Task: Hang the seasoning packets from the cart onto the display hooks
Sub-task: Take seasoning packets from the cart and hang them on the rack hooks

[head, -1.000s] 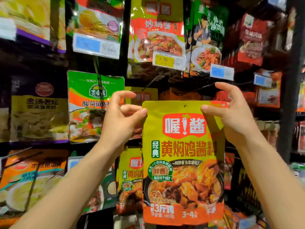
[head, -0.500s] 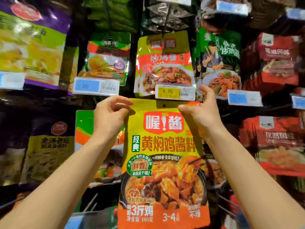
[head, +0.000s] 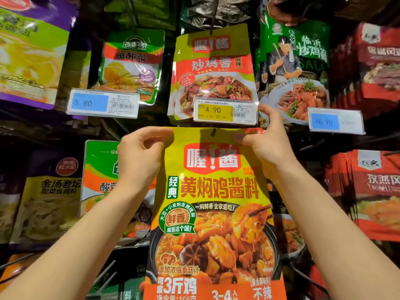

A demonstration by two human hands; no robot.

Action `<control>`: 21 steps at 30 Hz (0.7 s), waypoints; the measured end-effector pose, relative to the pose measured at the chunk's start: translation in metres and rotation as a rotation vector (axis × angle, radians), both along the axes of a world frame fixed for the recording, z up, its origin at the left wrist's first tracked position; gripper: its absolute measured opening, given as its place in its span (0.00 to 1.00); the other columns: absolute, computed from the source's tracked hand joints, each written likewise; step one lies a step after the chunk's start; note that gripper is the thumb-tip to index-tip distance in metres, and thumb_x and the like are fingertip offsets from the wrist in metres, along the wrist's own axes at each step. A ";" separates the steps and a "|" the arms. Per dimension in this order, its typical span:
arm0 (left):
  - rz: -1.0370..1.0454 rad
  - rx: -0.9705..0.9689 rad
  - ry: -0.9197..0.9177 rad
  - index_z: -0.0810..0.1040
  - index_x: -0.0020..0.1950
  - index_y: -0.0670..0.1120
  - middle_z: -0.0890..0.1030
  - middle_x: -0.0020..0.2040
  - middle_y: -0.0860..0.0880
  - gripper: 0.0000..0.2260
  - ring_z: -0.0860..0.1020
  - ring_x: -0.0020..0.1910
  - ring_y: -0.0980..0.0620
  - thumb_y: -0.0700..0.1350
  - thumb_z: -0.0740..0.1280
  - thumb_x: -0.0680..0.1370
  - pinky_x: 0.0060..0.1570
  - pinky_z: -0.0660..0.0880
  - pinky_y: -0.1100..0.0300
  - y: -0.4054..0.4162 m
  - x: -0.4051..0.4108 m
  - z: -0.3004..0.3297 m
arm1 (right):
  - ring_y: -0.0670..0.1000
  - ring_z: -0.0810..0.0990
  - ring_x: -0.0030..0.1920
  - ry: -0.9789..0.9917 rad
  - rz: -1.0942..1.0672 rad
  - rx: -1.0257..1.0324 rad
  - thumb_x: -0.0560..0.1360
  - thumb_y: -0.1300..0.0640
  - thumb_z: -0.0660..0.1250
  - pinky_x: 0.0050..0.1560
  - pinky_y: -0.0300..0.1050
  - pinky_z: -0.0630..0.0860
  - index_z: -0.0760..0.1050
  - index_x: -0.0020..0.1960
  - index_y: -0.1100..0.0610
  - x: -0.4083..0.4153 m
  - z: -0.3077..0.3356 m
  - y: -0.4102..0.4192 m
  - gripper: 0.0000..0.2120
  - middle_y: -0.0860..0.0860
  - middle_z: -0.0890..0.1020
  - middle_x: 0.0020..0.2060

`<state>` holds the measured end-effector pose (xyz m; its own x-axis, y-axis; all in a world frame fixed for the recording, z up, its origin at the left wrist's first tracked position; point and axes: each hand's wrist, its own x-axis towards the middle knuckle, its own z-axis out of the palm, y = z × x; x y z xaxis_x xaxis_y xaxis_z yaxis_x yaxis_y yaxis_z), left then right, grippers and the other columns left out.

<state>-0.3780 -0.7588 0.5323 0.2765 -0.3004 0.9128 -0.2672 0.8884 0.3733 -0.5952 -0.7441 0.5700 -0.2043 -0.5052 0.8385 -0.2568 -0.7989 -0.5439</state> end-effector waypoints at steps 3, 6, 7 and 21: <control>-0.004 0.036 -0.002 0.81 0.46 0.52 0.83 0.43 0.54 0.16 0.82 0.46 0.57 0.31 0.63 0.75 0.51 0.77 0.64 -0.009 0.000 -0.005 | 0.52 0.79 0.54 0.001 -0.002 0.041 0.68 0.69 0.74 0.53 0.53 0.79 0.60 0.70 0.46 -0.001 -0.004 -0.013 0.38 0.53 0.75 0.63; -0.017 0.071 -0.020 0.80 0.45 0.54 0.83 0.45 0.53 0.14 0.80 0.45 0.61 0.34 0.66 0.77 0.48 0.76 0.68 -0.014 0.000 -0.006 | 0.52 0.78 0.55 0.015 -0.079 0.012 0.67 0.64 0.76 0.57 0.58 0.76 0.58 0.70 0.43 0.003 -0.008 -0.017 0.41 0.50 0.76 0.60; -0.009 0.079 -0.034 0.80 0.45 0.55 0.83 0.46 0.54 0.13 0.79 0.43 0.63 0.36 0.66 0.77 0.45 0.76 0.69 -0.014 0.000 -0.007 | 0.51 0.78 0.53 0.033 -0.118 -0.016 0.67 0.63 0.76 0.56 0.58 0.76 0.57 0.70 0.43 0.004 -0.011 -0.017 0.41 0.47 0.77 0.56; 0.033 0.536 -0.516 0.66 0.70 0.61 0.68 0.55 0.62 0.39 0.70 0.58 0.54 0.46 0.79 0.64 0.55 0.68 0.57 0.017 0.006 -0.056 | 0.42 0.67 0.60 0.505 -0.540 -0.104 0.71 0.45 0.68 0.60 0.47 0.70 0.61 0.71 0.46 -0.007 -0.106 0.042 0.31 0.46 0.64 0.67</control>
<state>-0.3715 -0.7420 0.4760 -0.1310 -0.7399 0.6598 -0.5496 0.6081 0.5728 -0.6022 -0.7018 0.4638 0.0212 -0.3564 0.9341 -0.8264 -0.5321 -0.1843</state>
